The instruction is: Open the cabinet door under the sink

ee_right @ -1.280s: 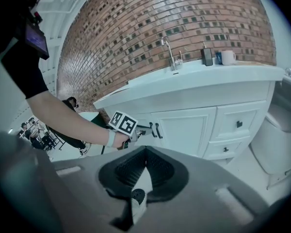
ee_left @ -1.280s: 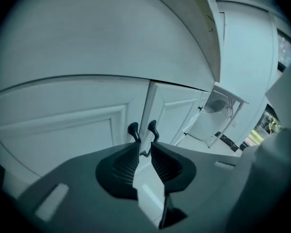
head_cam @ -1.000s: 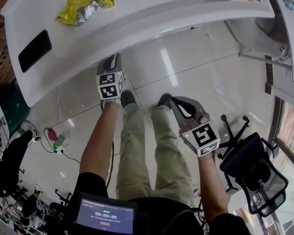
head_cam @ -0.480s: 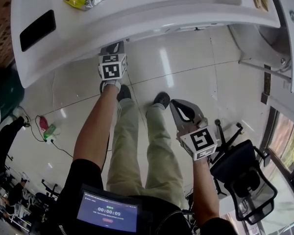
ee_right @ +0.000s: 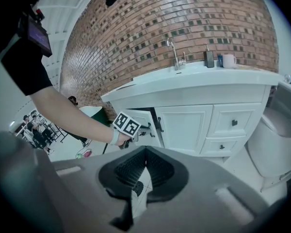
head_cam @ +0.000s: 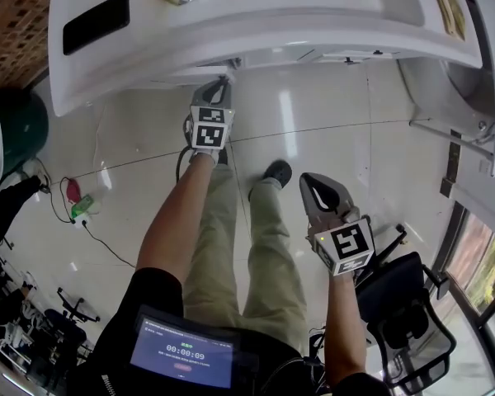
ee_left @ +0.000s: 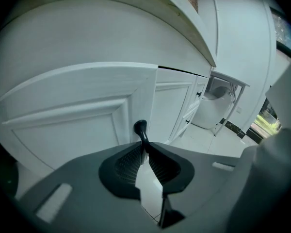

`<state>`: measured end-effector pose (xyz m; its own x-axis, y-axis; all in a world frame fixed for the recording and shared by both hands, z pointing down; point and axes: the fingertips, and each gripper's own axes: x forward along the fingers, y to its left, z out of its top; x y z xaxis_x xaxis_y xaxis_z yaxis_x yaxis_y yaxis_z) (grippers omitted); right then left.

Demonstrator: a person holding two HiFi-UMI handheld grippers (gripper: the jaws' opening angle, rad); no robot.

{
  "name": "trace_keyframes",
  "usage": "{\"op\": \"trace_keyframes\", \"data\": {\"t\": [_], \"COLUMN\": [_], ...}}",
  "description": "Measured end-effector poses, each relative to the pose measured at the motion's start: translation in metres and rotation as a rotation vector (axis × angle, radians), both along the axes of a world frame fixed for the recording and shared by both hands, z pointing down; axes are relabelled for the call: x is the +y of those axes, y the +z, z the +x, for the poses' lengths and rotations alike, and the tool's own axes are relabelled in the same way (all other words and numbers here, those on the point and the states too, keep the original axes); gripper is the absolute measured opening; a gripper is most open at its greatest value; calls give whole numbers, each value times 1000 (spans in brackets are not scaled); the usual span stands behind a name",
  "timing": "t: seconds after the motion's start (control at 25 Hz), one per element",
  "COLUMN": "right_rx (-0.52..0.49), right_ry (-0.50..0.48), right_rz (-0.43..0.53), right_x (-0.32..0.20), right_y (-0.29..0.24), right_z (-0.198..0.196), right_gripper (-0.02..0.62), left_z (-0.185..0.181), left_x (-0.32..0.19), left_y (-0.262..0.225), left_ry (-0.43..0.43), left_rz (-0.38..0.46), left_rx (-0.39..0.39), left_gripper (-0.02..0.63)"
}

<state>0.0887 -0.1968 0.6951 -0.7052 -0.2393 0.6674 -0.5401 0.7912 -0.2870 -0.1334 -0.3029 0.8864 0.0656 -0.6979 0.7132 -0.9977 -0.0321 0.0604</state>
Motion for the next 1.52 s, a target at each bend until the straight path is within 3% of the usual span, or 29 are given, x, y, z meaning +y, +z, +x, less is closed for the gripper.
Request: {"op": "trace_keyframes", "data": {"t": [0.2, 0.48, 0.64, 1.04, 1.52], "right_rx": [-1, 6, 16, 11, 11], "right_ry": [-32, -92, -127, -235, -327], "right_rz": [20, 43, 42, 45, 36], "right_x": [3, 7, 13, 26, 43], "right_y": [-10, -23, -25, -37, -36], "right_z": [-1, -4, -7, -36, -74], "right_gripper": [-14, -14, -14, -14, -14], "left_z": [9, 15, 16, 14, -13], "left_x": [33, 68, 92, 135, 212], "left_y": [1, 2, 3, 4, 2], "left_ry": [-14, 47, 22, 44, -40], "left_rz": [-9, -28, -39, -67, -88], "left_rx": [21, 9, 26, 33, 56], "left_gripper": [57, 55, 55, 55, 54]}}
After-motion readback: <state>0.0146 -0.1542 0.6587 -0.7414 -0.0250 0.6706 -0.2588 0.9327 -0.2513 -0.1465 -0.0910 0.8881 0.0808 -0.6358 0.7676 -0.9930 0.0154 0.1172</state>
